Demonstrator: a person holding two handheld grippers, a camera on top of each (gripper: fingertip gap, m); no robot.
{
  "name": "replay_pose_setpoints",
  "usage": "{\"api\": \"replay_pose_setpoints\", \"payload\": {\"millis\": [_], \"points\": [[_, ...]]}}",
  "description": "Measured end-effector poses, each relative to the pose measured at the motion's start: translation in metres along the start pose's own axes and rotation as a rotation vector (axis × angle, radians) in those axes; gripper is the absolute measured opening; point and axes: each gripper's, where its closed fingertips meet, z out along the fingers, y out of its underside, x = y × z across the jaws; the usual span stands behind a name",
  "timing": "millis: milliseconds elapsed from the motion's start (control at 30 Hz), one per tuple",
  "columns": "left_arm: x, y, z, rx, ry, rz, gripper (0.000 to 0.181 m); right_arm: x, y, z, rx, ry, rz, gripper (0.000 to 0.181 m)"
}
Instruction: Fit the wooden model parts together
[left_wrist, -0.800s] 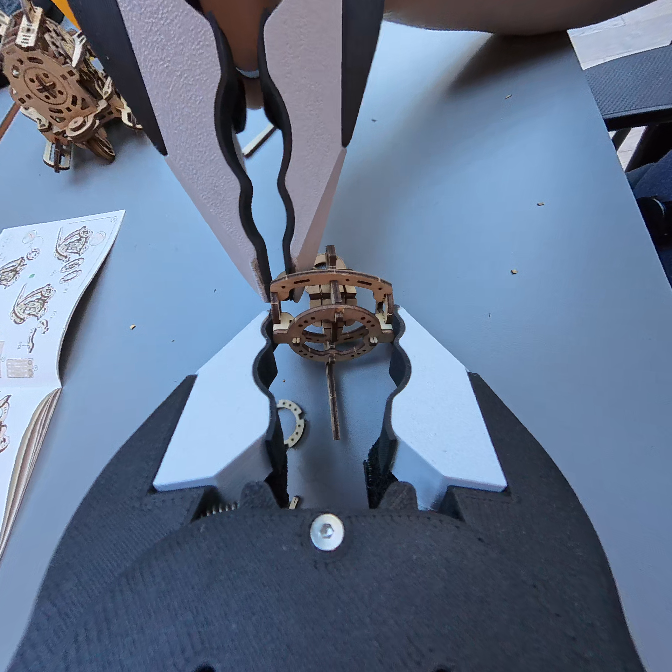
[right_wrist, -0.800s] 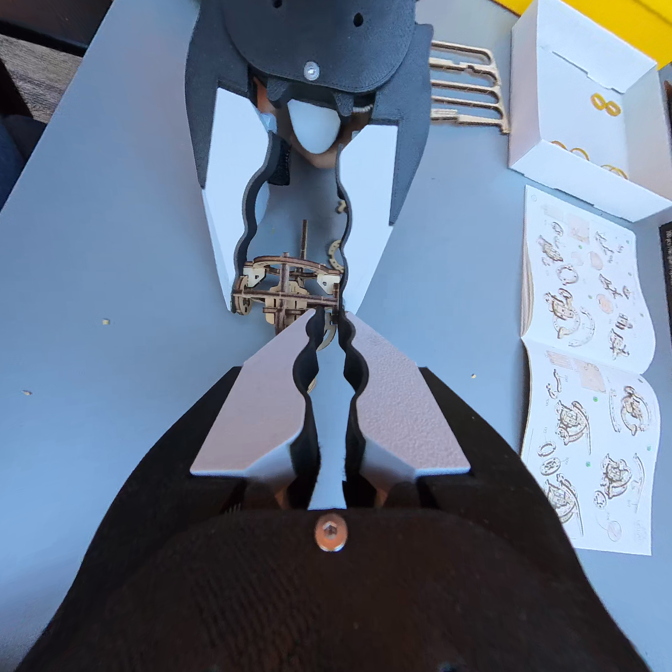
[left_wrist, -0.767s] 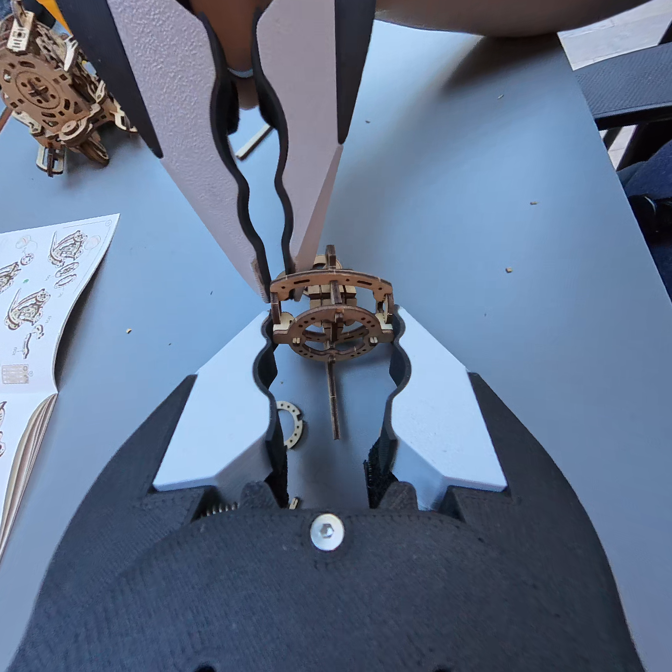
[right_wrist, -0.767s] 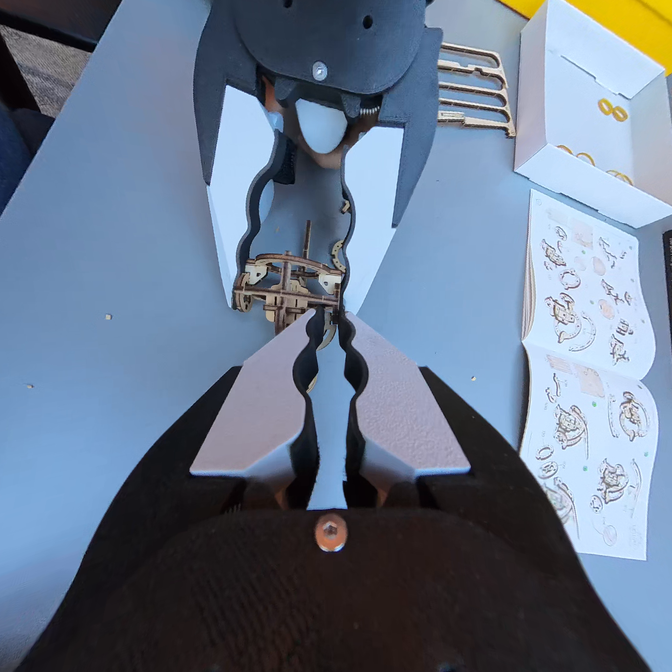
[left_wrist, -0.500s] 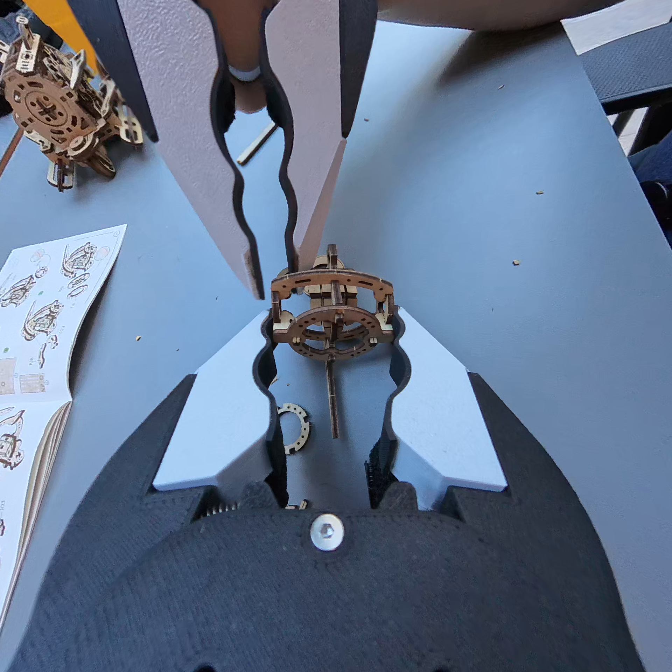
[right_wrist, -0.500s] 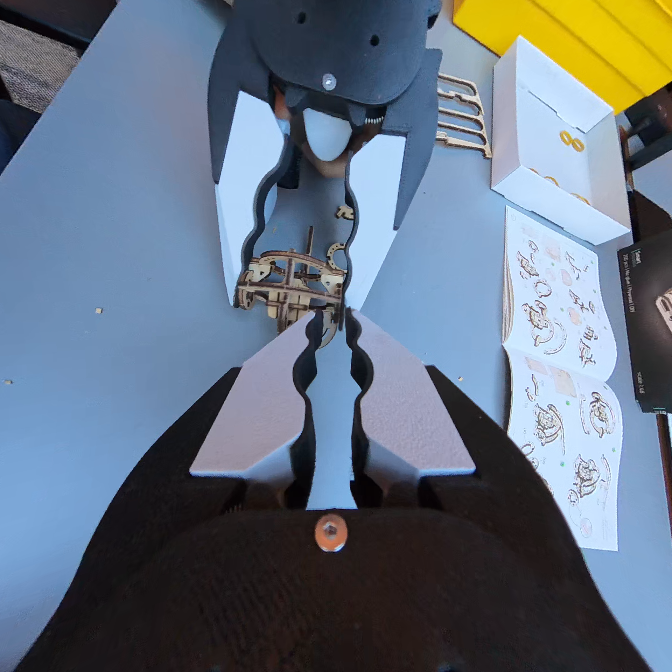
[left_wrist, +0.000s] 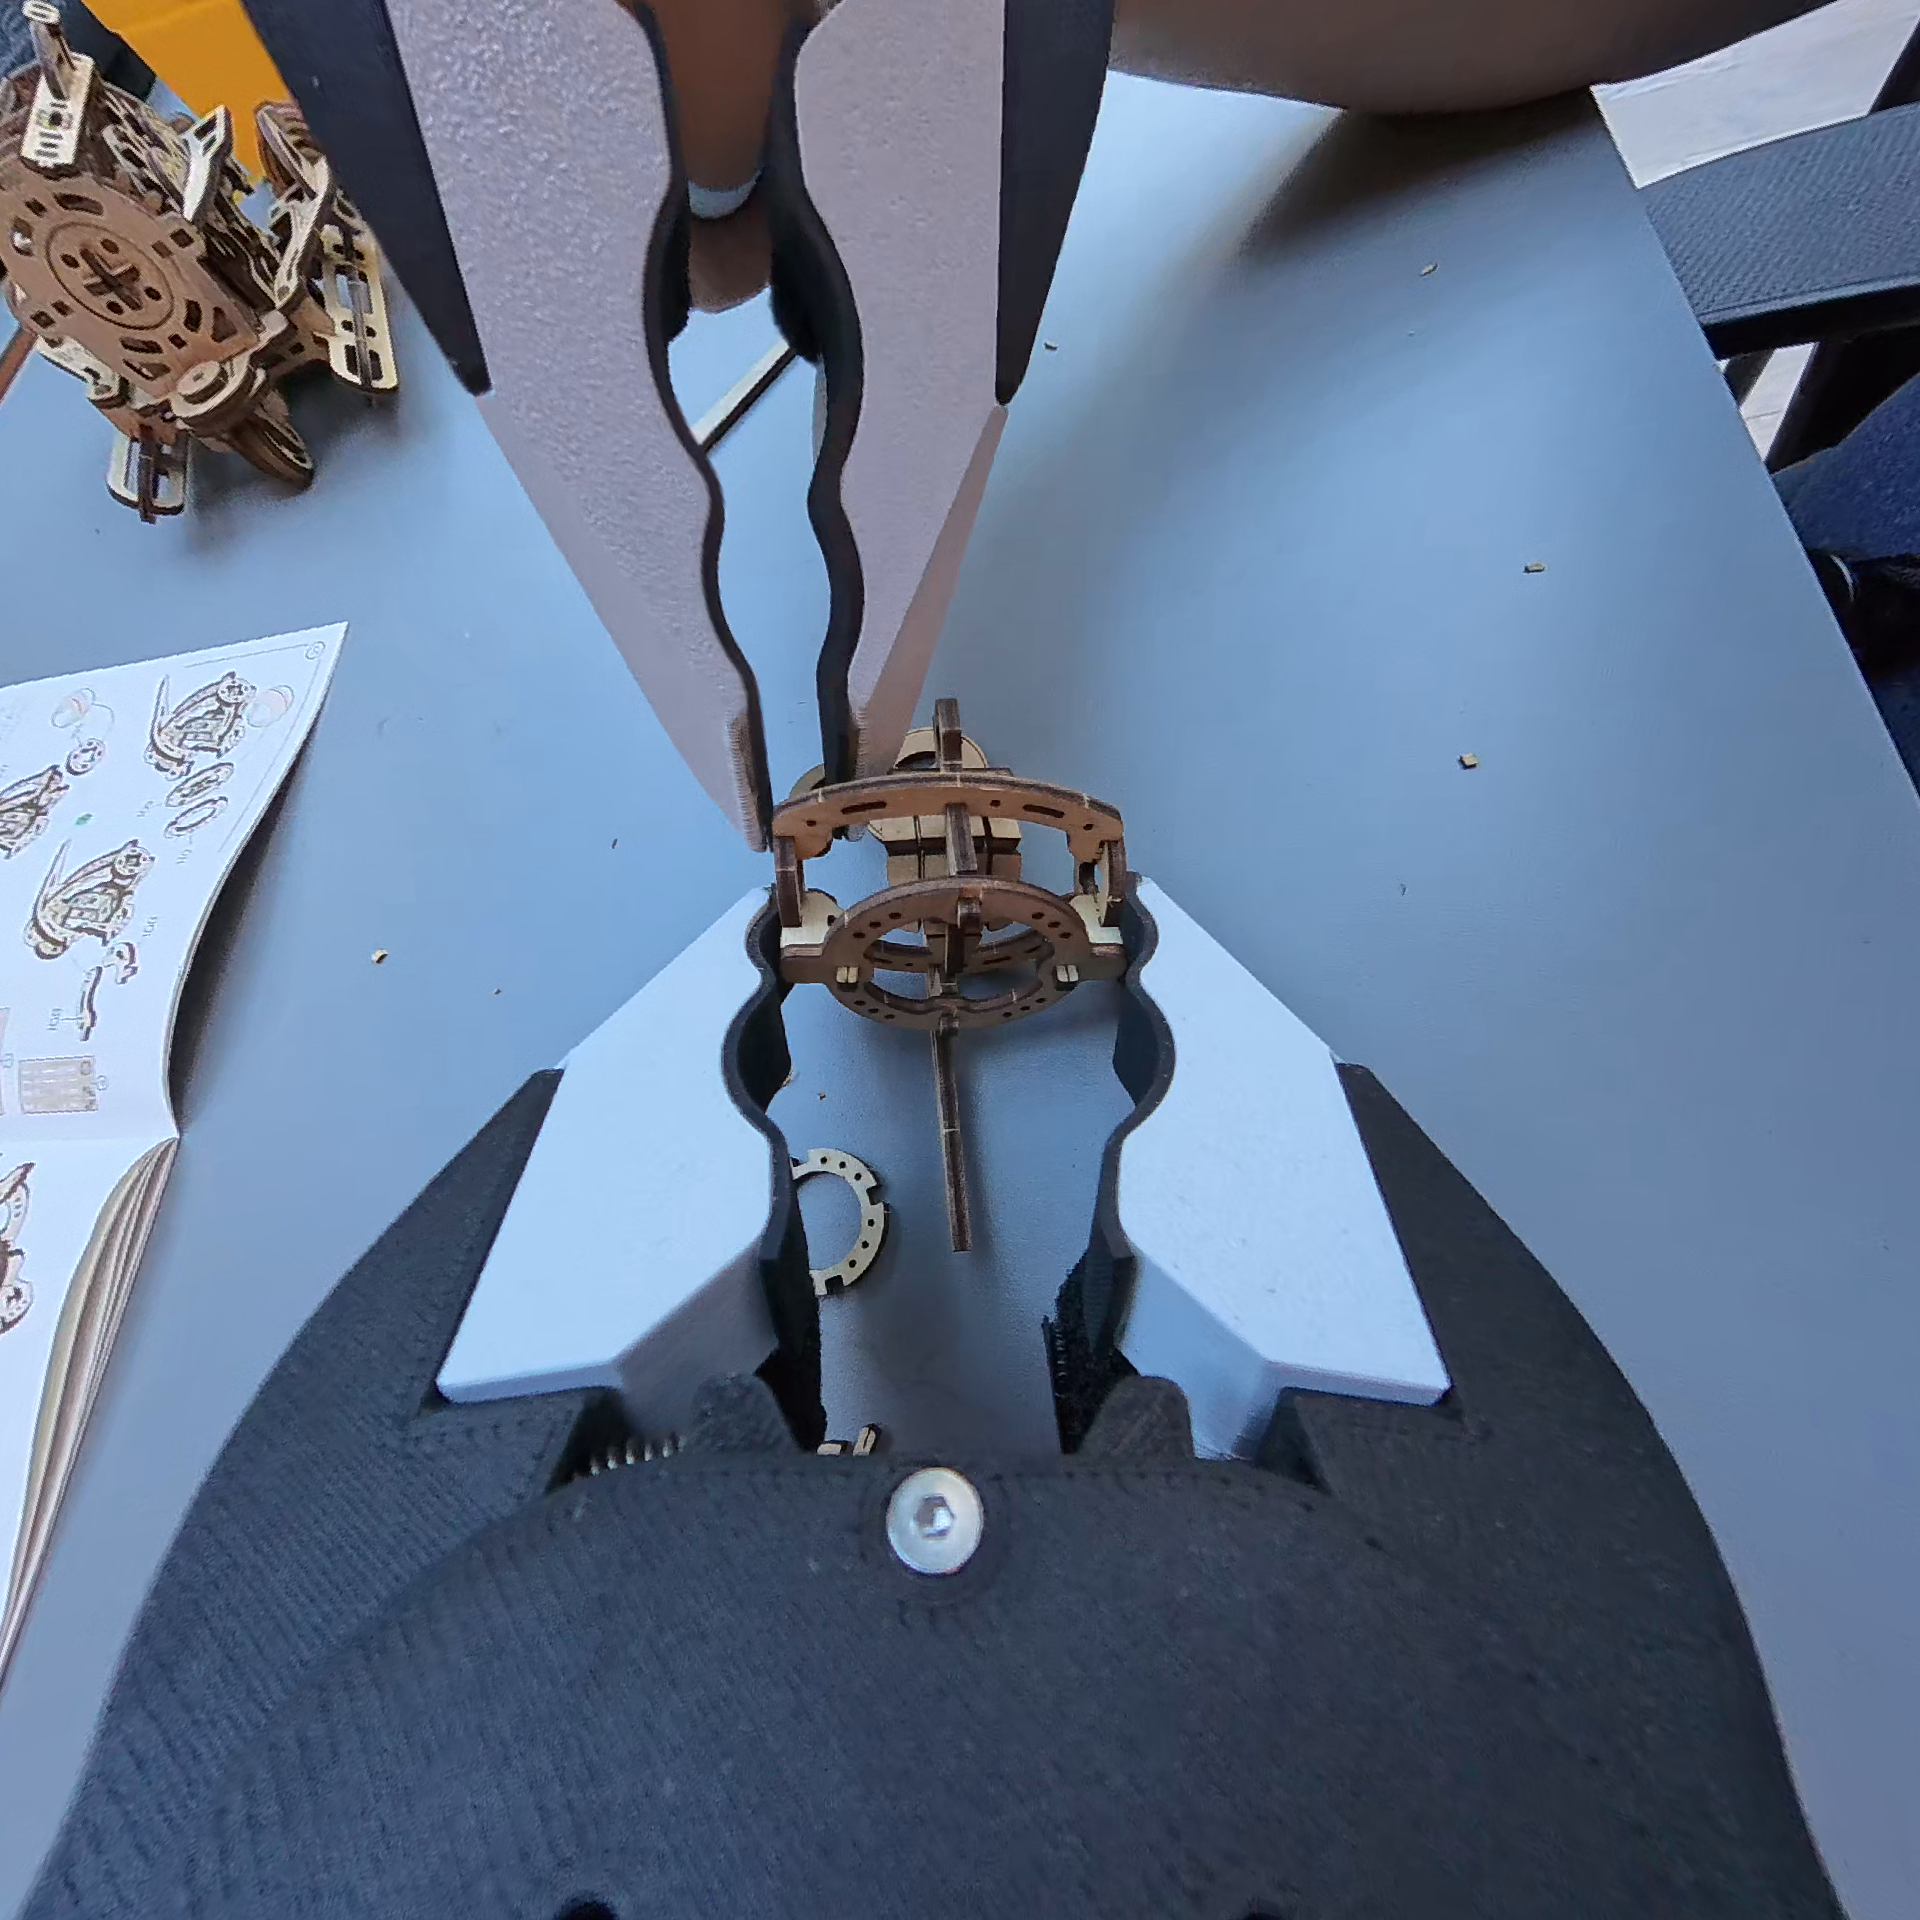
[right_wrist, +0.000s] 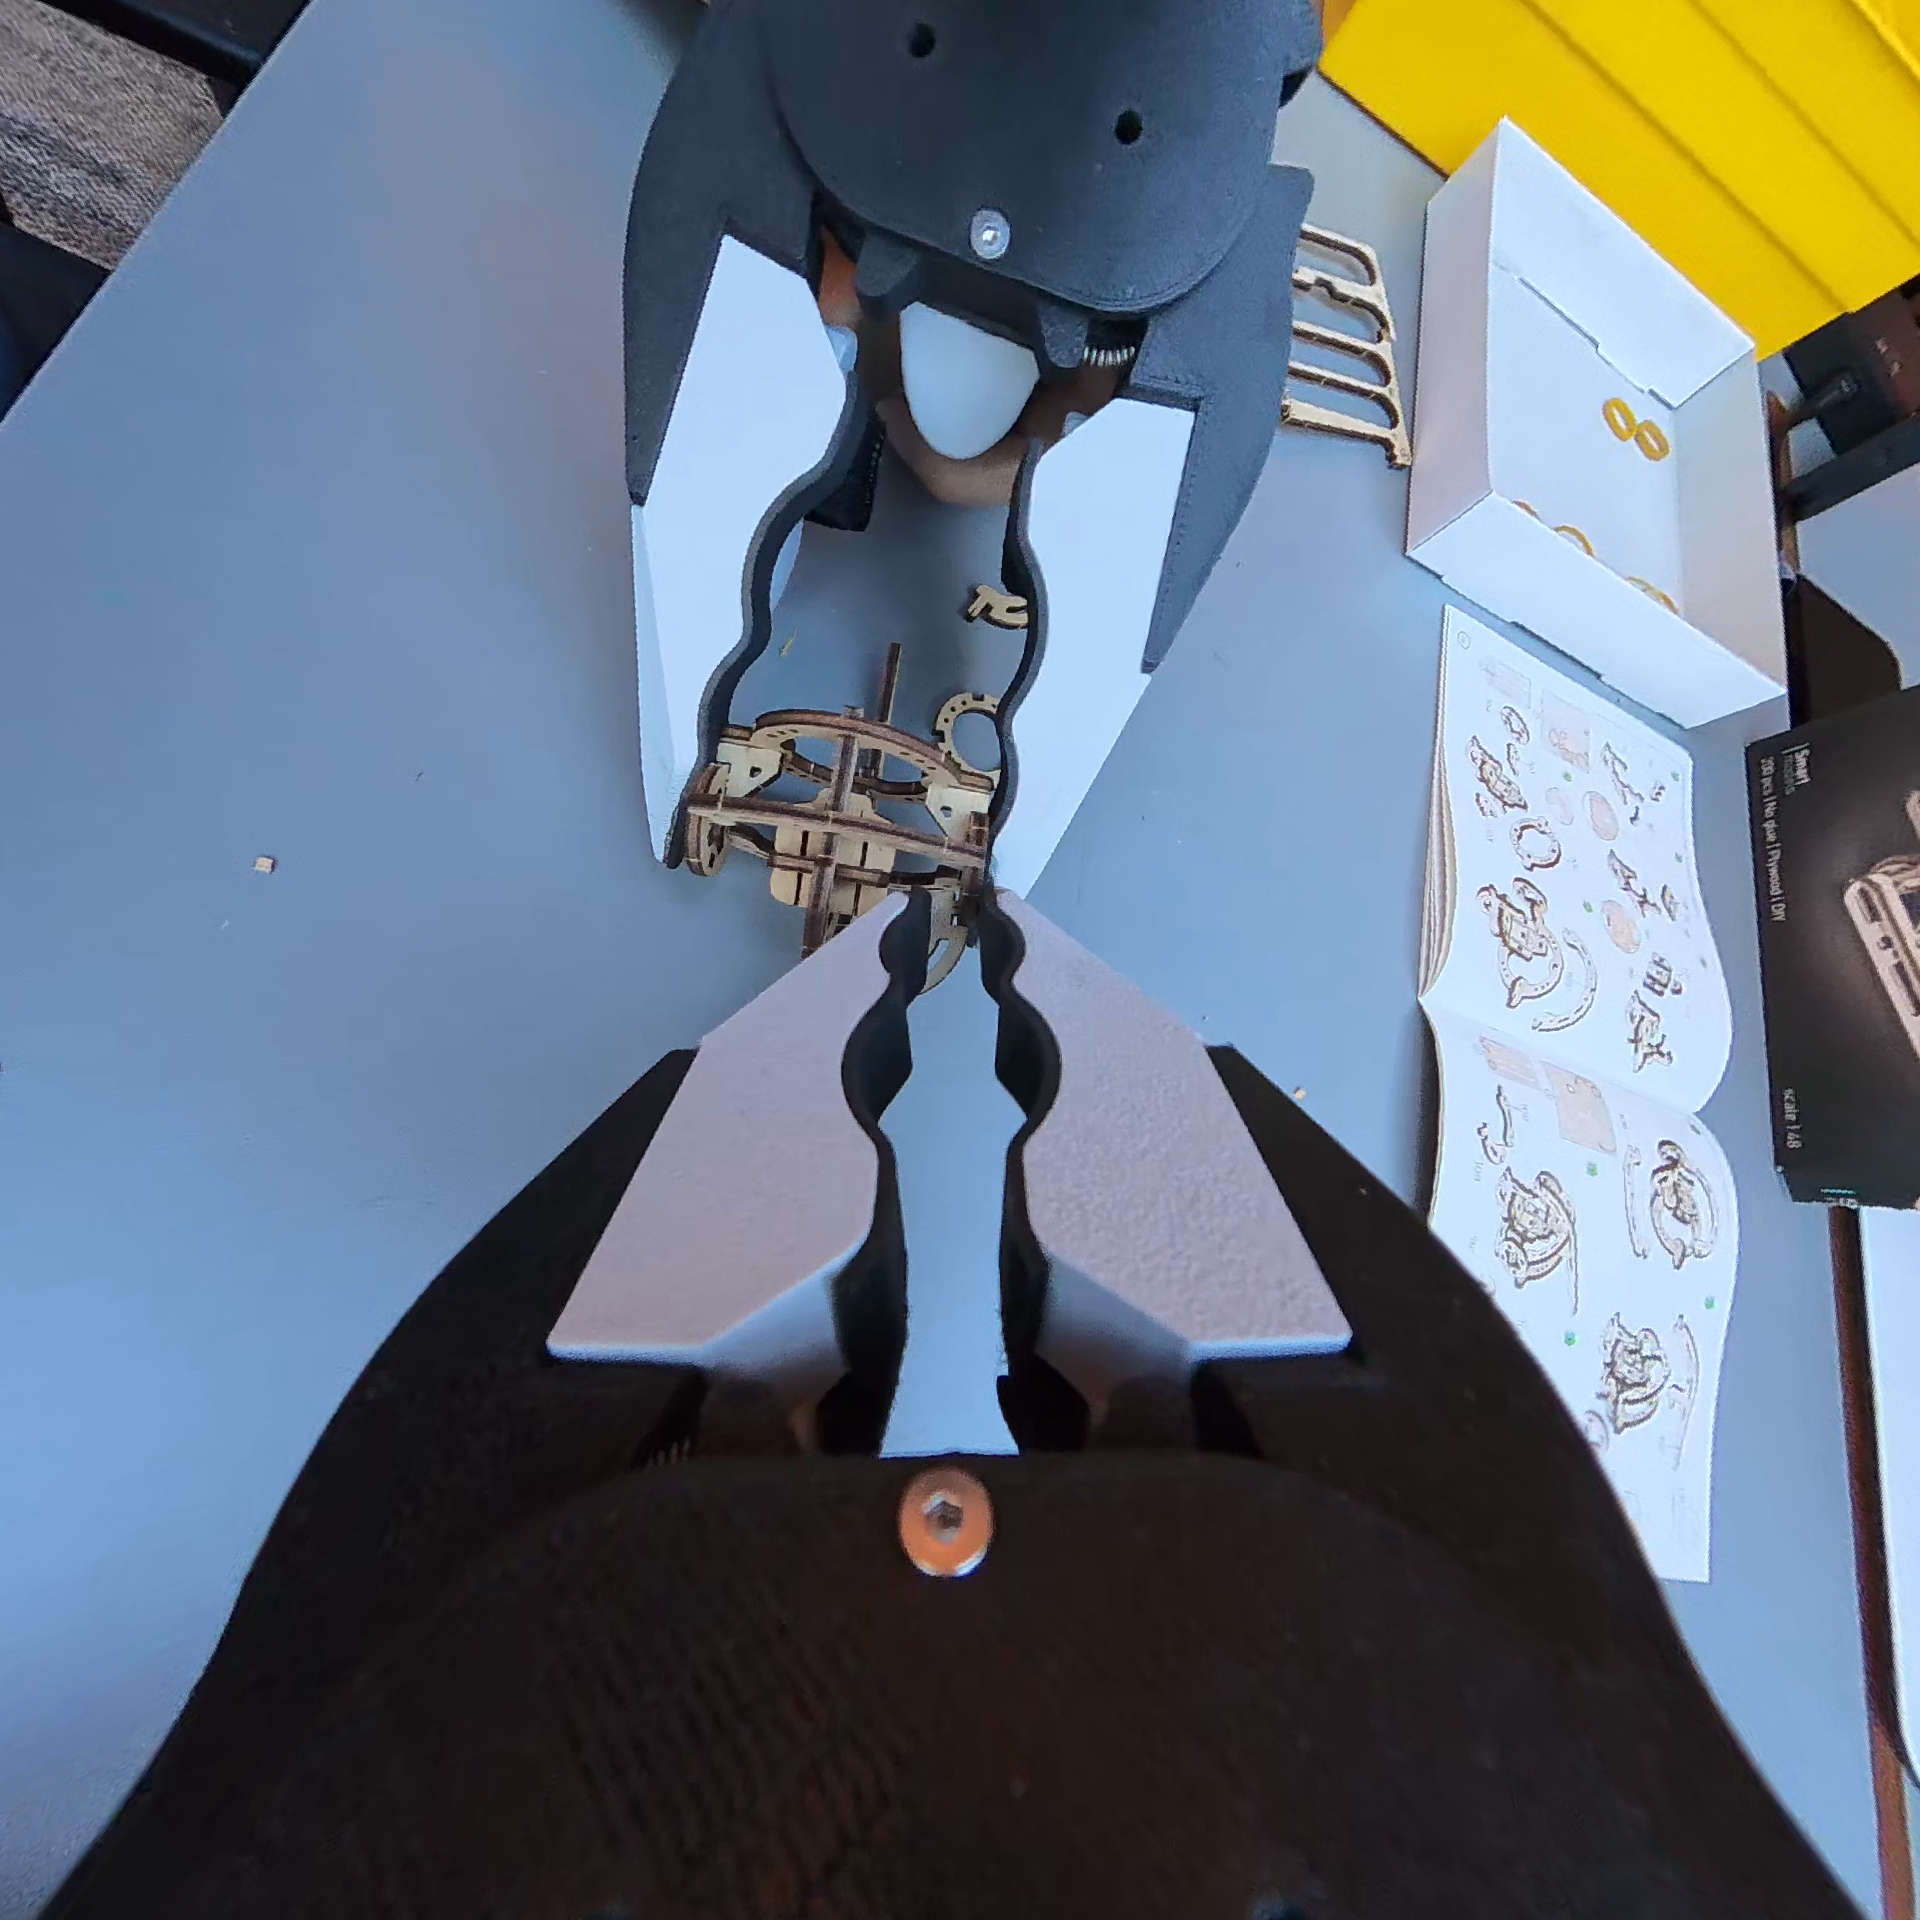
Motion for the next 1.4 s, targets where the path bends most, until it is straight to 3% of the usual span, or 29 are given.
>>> {"api": "replay_pose_setpoints", "payload": {"millis": [267,467,700,867,1033,1133,1400], "points": [[-0.002,0.0,0.0,0.0,-0.029,0.027,0.061,0.001,0.0,-0.001,0.011,0.001,-0.01,0.007],[-0.016,-0.005,-0.005,-0.024,-0.257,0.348,0.061,0.011,-0.015,-0.027,0.163,0.114,-0.025,0.008],[-0.02,-0.019,-0.015,-0.044,-0.432,0.635,0.061,0.012,-0.012,-0.038,0.19,0.168,-0.035,0.01],[-0.024,-0.016,-0.018,-0.102,-0.5,0.763,0.061,0.011,-0.021,-0.039,0.221,0.173,-0.036,0.011],[-0.022,-0.018,-0.018,-0.09,-0.492,0.762,0.061,0.01,-0.021,-0.039,0.238,0.164,-0.021,0.011],[-0.017,-0.017,-0.016,-0.046,-0.416,0.644,0.061,0.012,-0.025,-0.043,0.278,0.164,0.004,0.011],[0.003,-0.043,-0.029,0.267,0.212,-0.321,0.061,0.02,-0.031,-0.061,0.43,0.104,0.175,0.016]]}}
